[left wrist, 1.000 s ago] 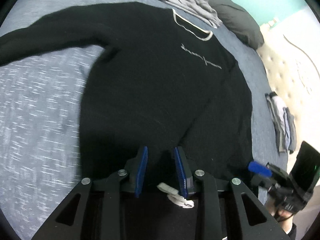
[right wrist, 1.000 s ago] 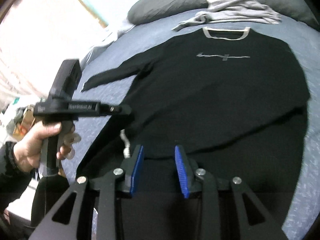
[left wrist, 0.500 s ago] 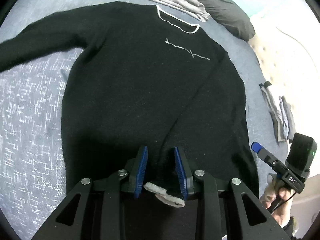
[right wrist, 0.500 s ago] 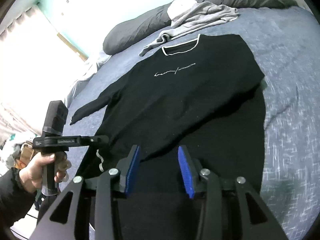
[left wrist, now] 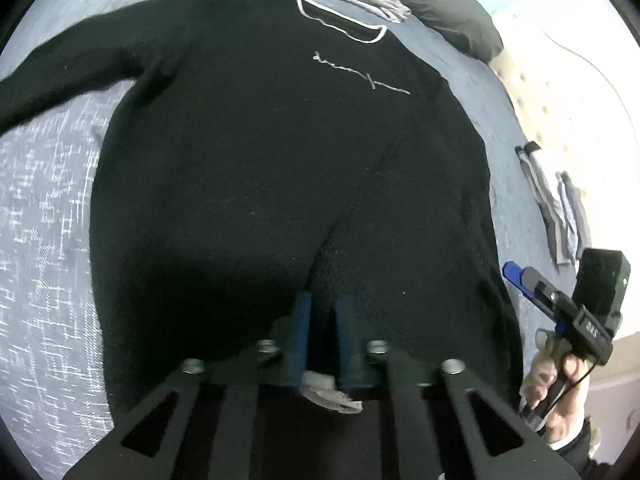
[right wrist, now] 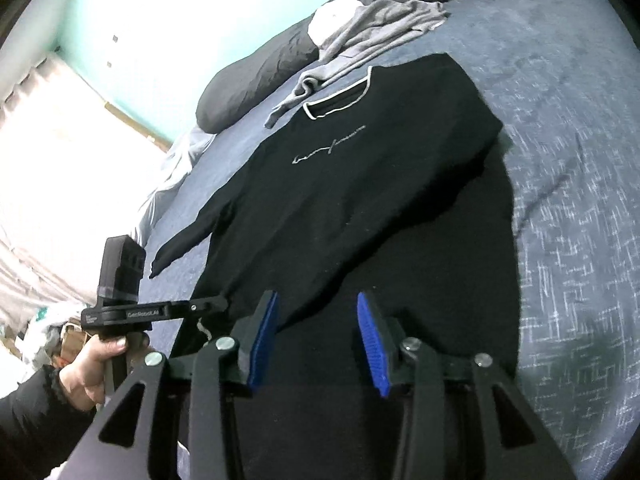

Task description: Fold clothes

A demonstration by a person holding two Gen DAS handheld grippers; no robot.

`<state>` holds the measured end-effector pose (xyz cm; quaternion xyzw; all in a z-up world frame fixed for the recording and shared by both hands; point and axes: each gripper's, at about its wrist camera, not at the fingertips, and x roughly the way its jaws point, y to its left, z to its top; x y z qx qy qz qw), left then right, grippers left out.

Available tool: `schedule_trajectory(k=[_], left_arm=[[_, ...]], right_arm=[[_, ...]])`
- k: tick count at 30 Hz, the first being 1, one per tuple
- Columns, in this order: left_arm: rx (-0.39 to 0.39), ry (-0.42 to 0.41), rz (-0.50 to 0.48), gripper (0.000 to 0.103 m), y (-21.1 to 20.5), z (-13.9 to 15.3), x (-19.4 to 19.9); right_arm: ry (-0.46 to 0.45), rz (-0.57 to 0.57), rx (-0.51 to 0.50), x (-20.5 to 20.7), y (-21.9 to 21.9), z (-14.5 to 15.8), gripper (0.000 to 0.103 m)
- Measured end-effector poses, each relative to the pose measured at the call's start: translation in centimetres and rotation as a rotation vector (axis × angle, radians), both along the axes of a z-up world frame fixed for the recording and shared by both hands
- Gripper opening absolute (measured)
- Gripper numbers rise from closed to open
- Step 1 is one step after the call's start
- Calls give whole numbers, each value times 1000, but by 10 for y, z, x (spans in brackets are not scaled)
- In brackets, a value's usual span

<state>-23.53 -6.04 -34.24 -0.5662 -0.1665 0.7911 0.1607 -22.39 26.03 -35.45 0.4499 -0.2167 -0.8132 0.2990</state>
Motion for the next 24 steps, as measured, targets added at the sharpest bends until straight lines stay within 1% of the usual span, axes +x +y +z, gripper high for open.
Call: schedule_trajectory(k=[3,9,19,24], left_arm=[[-7,18,-12,5,2,7,1],[-12,44,-17,4,2,19,3],[-45,114,40,4,-38,55,11],[-57,113,76,4,-55,57,8]], right_arm=[[-17,-21,-11,-2,5,-4,42],[-16,-54,-29,-3,15,-2,42],[-16,-80,-33,-5,24,1,42],[-13,-97,-21,-4,28,2,42]])
